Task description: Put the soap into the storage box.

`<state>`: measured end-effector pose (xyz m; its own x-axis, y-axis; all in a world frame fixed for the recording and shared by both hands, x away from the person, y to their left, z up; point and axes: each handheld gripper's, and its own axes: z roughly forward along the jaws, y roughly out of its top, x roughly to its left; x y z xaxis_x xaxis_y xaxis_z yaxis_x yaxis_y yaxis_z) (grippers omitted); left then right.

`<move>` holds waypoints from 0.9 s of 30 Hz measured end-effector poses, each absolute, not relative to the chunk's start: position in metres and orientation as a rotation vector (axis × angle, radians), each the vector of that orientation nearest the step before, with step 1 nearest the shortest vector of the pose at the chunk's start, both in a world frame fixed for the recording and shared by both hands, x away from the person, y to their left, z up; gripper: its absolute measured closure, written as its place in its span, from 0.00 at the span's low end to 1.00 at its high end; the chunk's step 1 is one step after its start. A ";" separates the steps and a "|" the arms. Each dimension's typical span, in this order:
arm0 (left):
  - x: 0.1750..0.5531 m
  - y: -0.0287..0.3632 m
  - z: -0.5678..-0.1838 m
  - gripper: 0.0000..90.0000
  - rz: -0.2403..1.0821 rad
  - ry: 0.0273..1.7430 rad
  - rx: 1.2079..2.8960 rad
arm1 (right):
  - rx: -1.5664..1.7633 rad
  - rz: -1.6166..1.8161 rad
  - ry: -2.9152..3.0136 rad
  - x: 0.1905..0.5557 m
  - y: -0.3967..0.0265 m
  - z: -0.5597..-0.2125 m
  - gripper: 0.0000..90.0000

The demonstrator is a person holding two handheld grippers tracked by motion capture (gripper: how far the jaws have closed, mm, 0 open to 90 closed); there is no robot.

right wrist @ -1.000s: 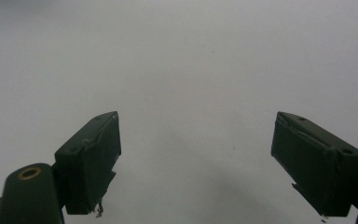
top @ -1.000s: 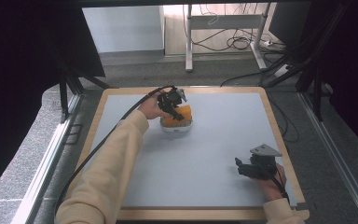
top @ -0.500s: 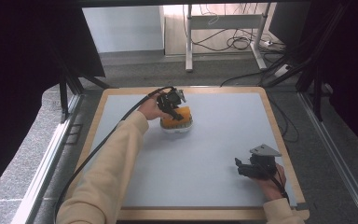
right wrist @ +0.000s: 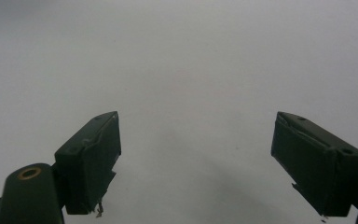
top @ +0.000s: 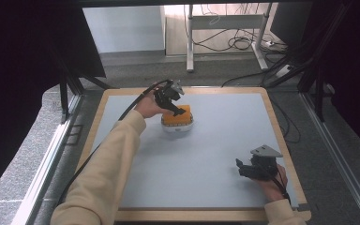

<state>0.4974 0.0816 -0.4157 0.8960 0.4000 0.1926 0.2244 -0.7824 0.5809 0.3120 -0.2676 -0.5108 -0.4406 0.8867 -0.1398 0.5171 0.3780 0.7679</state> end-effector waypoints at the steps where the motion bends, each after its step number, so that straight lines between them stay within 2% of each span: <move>1: 0.495 0.082 -0.415 0.36 0.404 0.458 2.491 | 1.205 0.887 2.097 0.312 -0.268 -0.511 0.18; 10: 0.468 0.097 -0.414 0.36 0.349 0.554 2.424 | 1.202 0.887 2.096 0.311 -0.266 -0.511 0.18; 27: 0.403 0.152 -0.418 0.35 0.422 0.692 2.340 | 1.201 0.884 2.092 0.310 -0.265 -0.510 0.18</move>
